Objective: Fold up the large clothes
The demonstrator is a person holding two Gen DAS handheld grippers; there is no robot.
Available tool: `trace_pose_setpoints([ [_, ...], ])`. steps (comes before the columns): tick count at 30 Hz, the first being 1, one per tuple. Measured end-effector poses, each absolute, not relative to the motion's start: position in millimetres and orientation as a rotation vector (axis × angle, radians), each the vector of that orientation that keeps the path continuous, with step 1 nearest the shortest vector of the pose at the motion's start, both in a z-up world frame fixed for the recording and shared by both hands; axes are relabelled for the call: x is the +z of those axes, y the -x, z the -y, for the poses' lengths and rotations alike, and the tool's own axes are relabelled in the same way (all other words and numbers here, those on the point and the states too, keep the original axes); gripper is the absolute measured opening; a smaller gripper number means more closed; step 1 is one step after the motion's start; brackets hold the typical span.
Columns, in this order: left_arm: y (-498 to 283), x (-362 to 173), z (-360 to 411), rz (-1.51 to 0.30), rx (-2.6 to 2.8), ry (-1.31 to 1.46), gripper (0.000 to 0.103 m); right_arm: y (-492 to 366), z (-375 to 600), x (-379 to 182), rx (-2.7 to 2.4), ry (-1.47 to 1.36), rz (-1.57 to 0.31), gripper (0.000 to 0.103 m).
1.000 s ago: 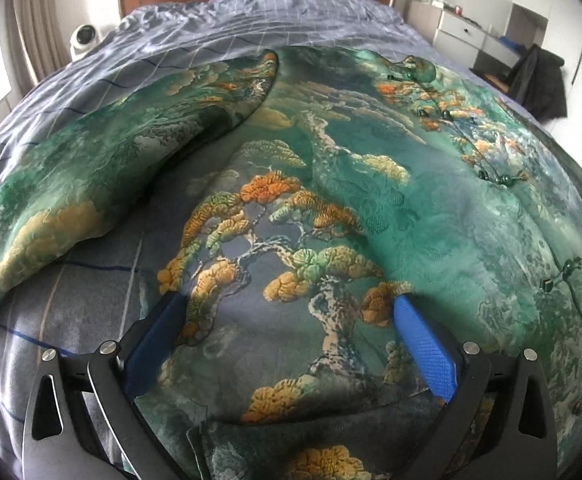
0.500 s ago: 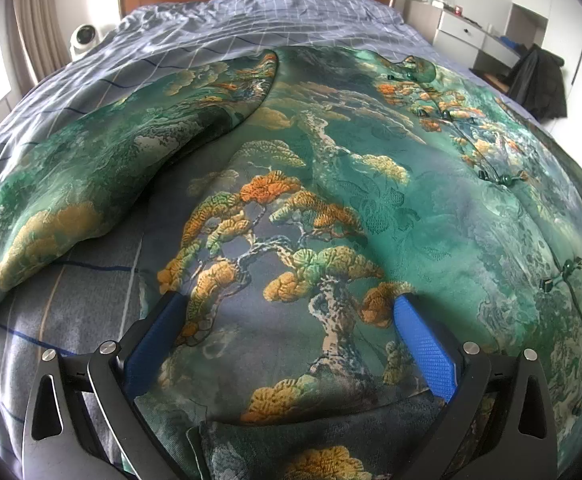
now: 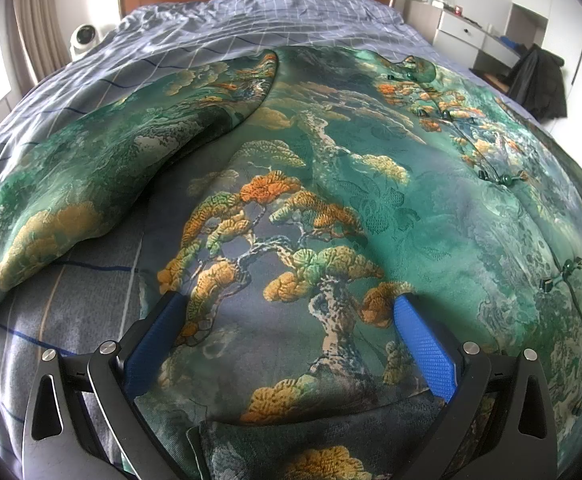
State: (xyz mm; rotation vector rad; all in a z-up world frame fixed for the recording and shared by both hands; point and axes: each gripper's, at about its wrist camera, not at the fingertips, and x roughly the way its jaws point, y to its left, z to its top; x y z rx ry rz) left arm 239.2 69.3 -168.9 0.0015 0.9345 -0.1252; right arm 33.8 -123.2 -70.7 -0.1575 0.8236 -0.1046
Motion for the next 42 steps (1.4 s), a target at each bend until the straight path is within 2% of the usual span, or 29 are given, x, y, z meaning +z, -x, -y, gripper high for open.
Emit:
trace_pose_setpoints([
  [12, -237.2, -168.6, -69.3, -0.934, -0.125, -0.001, 0.103, 2.3, 141.4, -55.0, -0.112, 0.125, -0.718, 0.054],
  [42, -240.5, -168.0, -69.6, -0.947, -0.127, 0.005, 0.103, 41.3, 212.3, -63.9, -0.170, -0.055, -0.657, 0.054],
])
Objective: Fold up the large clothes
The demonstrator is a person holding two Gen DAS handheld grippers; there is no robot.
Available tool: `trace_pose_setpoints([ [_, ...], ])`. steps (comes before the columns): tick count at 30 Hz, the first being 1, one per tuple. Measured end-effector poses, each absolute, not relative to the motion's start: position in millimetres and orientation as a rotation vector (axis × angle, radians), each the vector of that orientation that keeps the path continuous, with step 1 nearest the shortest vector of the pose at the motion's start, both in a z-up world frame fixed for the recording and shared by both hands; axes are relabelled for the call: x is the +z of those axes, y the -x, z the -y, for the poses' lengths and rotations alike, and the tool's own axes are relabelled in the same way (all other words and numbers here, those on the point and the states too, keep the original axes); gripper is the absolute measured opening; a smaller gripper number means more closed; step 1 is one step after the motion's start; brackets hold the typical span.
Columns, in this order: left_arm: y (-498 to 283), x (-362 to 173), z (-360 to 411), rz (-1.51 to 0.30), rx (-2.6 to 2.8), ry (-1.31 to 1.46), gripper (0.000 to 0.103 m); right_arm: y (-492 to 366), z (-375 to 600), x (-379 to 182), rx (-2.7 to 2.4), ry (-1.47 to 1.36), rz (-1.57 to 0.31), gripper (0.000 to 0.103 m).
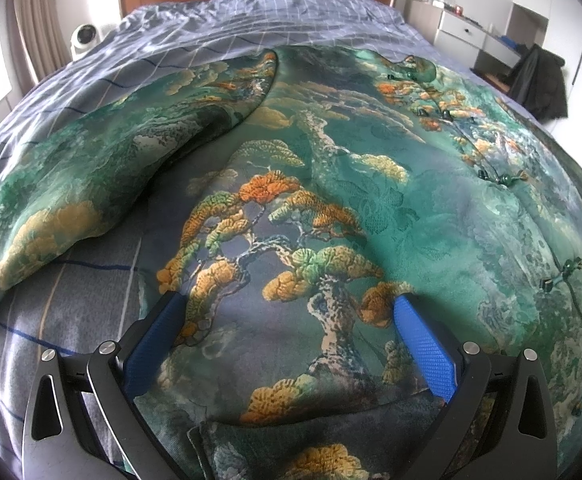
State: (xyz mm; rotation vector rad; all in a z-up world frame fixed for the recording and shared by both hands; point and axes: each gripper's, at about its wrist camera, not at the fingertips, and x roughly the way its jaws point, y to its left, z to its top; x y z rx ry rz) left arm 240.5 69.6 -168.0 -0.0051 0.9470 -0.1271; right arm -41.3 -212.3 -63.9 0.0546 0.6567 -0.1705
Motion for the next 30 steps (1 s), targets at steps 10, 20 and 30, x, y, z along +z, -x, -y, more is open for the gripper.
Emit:
trace_pose_setpoints([
  [10, -222.3, -144.5, -65.6, -0.948, -0.128, -0.011, 0.102, 53.5, 222.8, -58.9, -0.201, -0.058, -0.626, 0.063],
  [20, -131.2, -45.5, -29.9, -0.668, -0.048, -0.120, 0.103, 51.9, 240.8, -56.6, -0.255, -0.057, -0.623, 0.071],
  [30, -74.2, -15.0, -10.2, -0.666, -0.139, 0.010, 0.103, 43.4, 262.4, -46.3, -0.284, -0.036, -0.604, 0.074],
])
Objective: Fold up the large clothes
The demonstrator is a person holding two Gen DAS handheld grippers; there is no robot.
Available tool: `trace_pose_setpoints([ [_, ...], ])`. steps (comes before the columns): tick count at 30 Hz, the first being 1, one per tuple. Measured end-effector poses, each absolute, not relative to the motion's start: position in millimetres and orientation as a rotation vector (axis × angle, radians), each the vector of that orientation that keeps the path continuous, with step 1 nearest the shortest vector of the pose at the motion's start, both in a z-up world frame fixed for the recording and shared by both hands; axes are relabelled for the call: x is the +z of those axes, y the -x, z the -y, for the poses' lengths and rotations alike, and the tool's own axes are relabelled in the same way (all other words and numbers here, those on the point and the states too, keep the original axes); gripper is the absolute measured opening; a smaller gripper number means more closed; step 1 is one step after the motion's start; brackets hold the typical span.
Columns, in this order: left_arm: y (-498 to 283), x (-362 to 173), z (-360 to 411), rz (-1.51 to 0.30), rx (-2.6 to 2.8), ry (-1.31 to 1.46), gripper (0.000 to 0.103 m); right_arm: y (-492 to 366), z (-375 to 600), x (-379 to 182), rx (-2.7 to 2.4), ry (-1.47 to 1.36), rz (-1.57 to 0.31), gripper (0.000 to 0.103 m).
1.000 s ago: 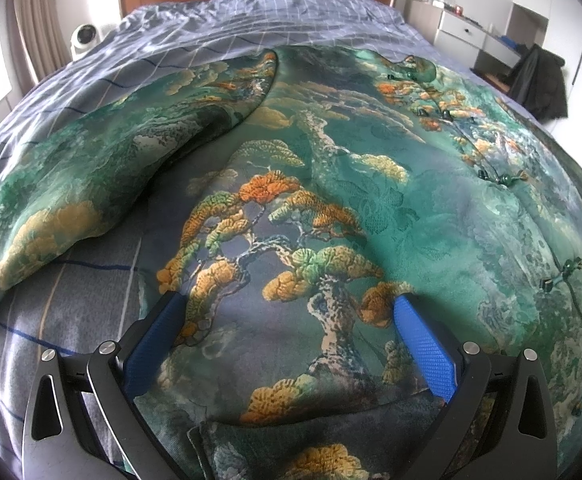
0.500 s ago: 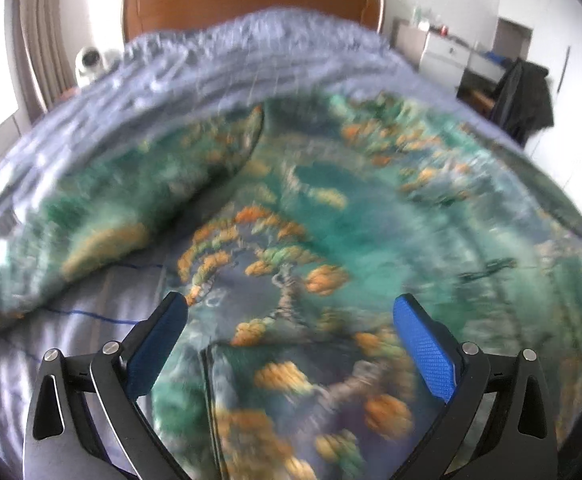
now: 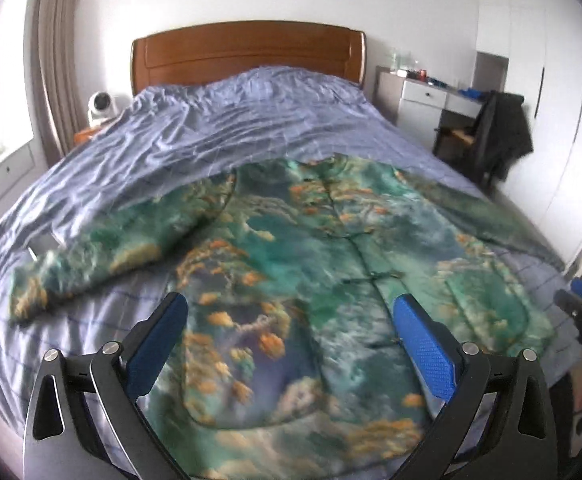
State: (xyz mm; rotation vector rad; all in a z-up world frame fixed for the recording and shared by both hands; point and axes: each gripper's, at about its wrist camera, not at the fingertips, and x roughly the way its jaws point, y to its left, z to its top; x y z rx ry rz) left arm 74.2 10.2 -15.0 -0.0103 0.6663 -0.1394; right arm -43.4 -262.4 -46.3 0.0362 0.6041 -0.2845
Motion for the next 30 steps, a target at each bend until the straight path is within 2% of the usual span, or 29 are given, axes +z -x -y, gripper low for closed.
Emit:
trace_pose_setpoints([
  [17, -48.2, -13.8, -0.2, -0.673, -0.133, -0.036, 0.103, 38.8, 285.3, -42.8, -0.346, -0.039, -0.623, 0.074],
  [30, -60.1, -29.7, -5.1, -0.778, -0.145, 0.003, 0.102, 36.1, 305.9, -52.9, -0.391, -0.083, -0.665, 0.074],
])
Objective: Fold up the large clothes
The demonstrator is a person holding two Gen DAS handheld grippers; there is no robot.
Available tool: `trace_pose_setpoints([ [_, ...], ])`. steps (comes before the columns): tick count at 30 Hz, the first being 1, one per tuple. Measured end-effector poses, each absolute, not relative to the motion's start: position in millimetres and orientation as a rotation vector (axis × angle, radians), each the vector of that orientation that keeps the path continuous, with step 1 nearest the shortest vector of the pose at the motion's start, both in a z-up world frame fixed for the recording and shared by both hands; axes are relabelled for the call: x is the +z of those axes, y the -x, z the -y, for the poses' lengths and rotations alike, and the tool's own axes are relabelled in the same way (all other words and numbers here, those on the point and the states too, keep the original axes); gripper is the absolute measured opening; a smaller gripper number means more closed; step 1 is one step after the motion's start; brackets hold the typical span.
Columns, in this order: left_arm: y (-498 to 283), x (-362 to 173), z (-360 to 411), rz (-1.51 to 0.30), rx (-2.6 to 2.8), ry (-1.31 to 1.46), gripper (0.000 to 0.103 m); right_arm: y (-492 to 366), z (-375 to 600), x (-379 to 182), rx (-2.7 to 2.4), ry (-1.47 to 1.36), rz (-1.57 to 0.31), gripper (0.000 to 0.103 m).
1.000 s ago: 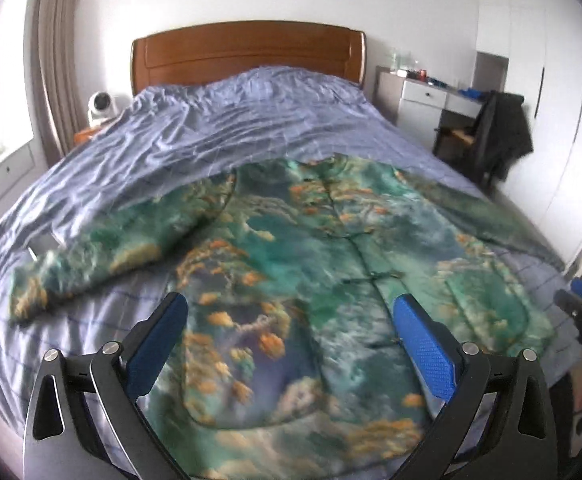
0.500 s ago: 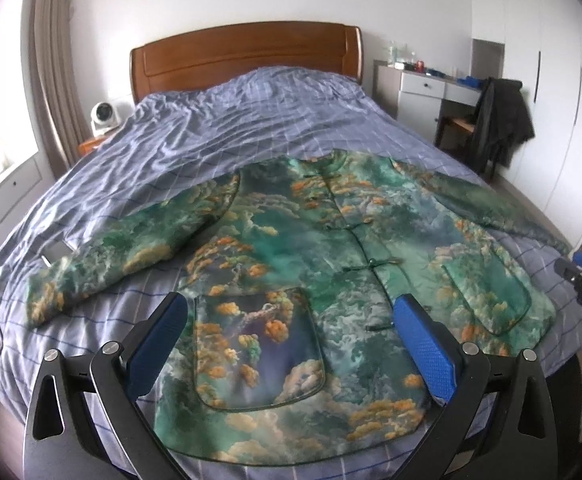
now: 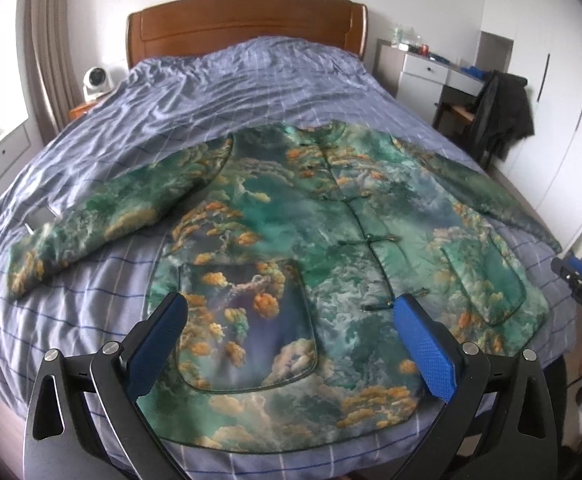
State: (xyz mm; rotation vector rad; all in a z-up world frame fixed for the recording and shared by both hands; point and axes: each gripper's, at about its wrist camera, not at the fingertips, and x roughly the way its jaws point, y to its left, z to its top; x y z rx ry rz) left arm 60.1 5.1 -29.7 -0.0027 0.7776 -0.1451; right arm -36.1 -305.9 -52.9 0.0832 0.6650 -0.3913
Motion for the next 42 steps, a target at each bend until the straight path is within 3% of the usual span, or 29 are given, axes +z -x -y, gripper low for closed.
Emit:
trace_pose_setpoints([
  [19, -48.0, -19.3, -0.4, -0.737, -0.150, -0.059, 0.102, 31.0, 318.9, -52.1, -0.403, -0.065, -0.682, 0.074],
  [27, -46.7, -22.5, 4.4, -0.755, -0.158, -0.070, 0.102, 36.5, 424.8, -15.9, -0.609, -0.082, -0.574, 0.074],
  [30, -44.3, -19.7, 10.7, -0.747, -0.169, -0.080, 0.102, 32.0, 480.8, -26.9, -0.633, -0.247, -0.606, 0.074],
  [34, -39.6, -16.7, 14.7, -0.738, -0.171, -0.100, 0.102, 29.4, 556.8, -81.9, -0.557, -0.774, -0.670, 0.074],
  [36, -38.6, -16.0, 14.3, -0.739, -0.167, -0.102, 0.102, 36.8, 580.9, -110.1, -0.556, -0.995, -0.602, 0.074],
  [42, -41.8, -18.0, 8.7, -0.758, -0.143, -0.101, 0.102, 39.7, 620.2, -143.0, -0.641, -1.200, -0.375, 0.074],
])
